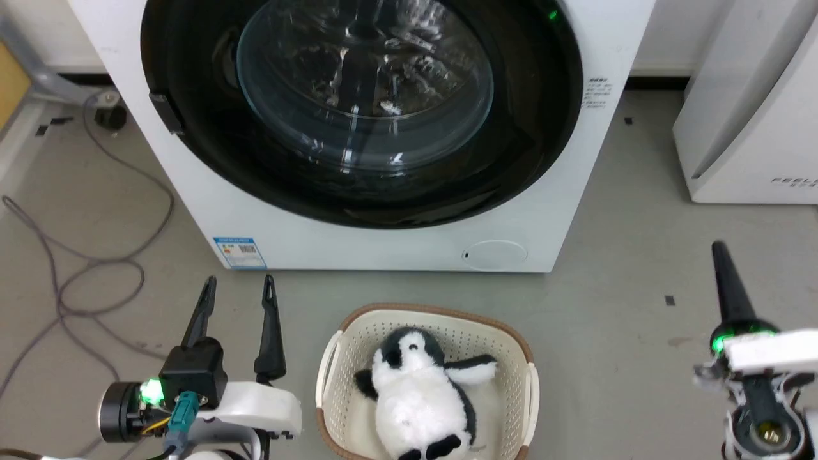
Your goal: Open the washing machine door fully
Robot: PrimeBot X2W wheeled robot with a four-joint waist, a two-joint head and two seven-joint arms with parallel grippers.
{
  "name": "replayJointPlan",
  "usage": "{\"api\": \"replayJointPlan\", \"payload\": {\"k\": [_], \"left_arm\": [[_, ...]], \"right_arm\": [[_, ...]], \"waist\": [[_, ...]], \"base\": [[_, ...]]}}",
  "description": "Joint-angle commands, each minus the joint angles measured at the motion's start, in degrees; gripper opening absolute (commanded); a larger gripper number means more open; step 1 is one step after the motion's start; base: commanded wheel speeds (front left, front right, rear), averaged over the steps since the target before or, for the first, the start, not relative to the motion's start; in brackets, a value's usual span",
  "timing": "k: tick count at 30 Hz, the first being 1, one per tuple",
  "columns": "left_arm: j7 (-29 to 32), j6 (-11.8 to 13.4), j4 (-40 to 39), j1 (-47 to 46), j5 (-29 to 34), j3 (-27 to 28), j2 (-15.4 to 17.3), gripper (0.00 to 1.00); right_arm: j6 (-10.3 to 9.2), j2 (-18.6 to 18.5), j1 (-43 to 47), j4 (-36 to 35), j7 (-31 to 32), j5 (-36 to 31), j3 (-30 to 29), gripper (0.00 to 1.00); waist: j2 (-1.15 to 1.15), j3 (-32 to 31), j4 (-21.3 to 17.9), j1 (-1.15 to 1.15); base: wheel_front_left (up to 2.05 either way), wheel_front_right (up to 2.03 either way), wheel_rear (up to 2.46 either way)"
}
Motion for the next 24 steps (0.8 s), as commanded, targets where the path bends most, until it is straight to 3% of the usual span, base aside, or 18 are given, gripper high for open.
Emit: {"api": "replayJointPlan", "payload": {"k": [1,14,24], "left_arm": [[-0.57,0.26,-0.38,-1.17,-0.36,-0.1,0.02,1.0],[-2.12,1.92,-1.51,-5.18,-0.86,-1.35,0.02,1.0],[-3.32,3.37,-2.26,-8.39,-1.61,-2.85,0.02,1.0]], "right_arm": [[0.04,-0.34,-1.74,0.69,0.39,2.03,-0.57,0.0],[0.04,-3.77,-15.74,9.31,3.53,8.28,-4.01,0.0],[0.04,-7.91,-28.59,17.41,6.47,12.36,-3.24,0.0]], "waist": [[0.0,0.68,0.3,0.0],[0.0,7.27,2.68,0.0],[0.0,12.67,4.82,0.0]], "base": [[0.0,0.0,0.0],[0.0,0.0,0.0],[0.0,0.0,0.0]]}}
